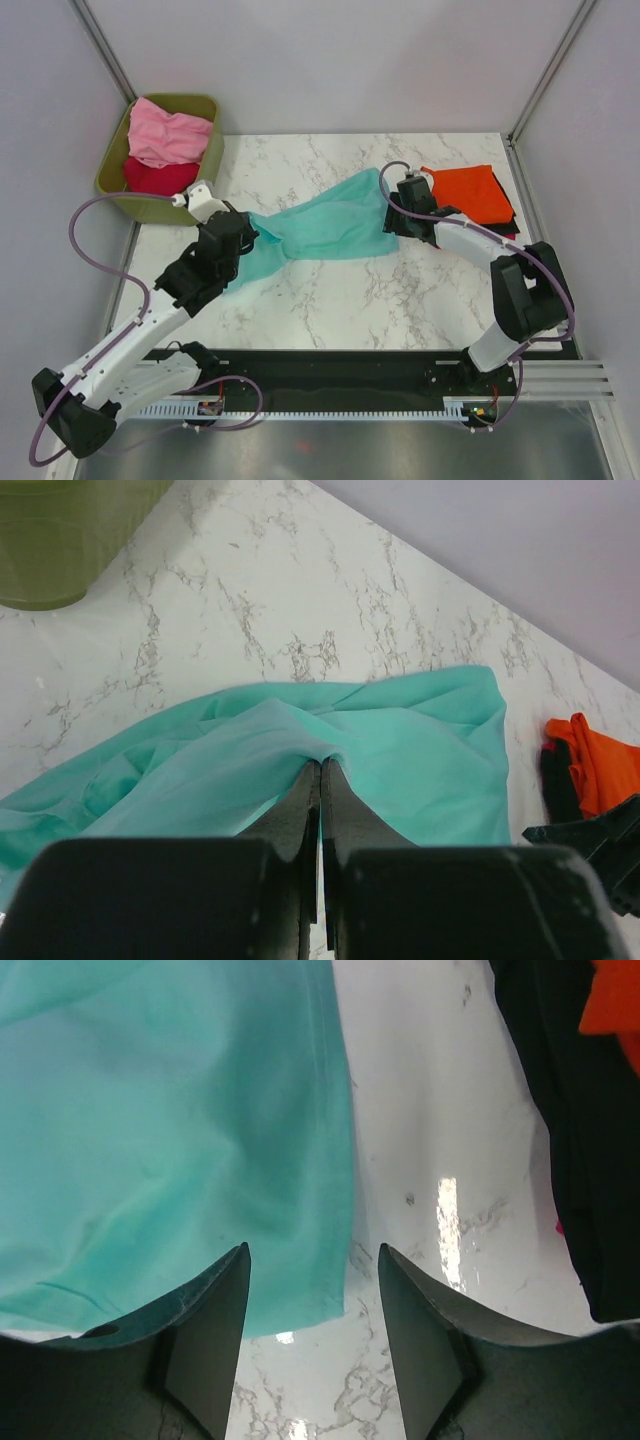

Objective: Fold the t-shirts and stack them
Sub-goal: Flatten the tshirt out

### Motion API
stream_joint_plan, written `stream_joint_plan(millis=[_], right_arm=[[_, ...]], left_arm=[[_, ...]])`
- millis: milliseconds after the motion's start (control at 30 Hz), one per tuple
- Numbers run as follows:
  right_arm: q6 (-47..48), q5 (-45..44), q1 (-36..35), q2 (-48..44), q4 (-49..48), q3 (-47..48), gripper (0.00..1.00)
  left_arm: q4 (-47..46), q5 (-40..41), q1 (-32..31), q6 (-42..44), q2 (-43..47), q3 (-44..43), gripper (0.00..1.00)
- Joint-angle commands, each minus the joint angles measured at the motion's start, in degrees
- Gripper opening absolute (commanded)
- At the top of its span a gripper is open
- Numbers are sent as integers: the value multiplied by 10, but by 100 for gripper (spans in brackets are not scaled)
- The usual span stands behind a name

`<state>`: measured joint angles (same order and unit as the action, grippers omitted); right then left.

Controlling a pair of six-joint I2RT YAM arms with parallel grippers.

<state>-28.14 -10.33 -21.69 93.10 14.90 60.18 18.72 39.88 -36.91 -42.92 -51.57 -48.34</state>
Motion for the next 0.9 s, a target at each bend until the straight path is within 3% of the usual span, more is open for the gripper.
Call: stream_joint_plan(millis=[0,267,467,533,567,600,700,867], right_arm=[[-21,2,-2,-26,-44,-44,62],[-46,36,-3,-70,-108,-143,63],[-57,64,-2,-42,-145,-139,62],[-57,64,-3,-30,-151,-136,52],[-56,64,-3,-27,-159,-132,41],[-56,62,-2,-25,-159,-129,25],[-54,50,-3,-35,-150,-126,0],[-47,36,-2,-118,-123,-147,0]], left_arm=[[-26,29,3,-20,16,2,2],[-25,26,3,-19,20,4,2],[-26,27,3,-18,31,10,2],[-26,27,3,-19,33,10,2],[-25,26,3,-19,34,11,2],[-26,26,3,-17,34,11,2],[-26,26,3,-16,40,12,2],[-26,24,3,-14,52,14,2]])
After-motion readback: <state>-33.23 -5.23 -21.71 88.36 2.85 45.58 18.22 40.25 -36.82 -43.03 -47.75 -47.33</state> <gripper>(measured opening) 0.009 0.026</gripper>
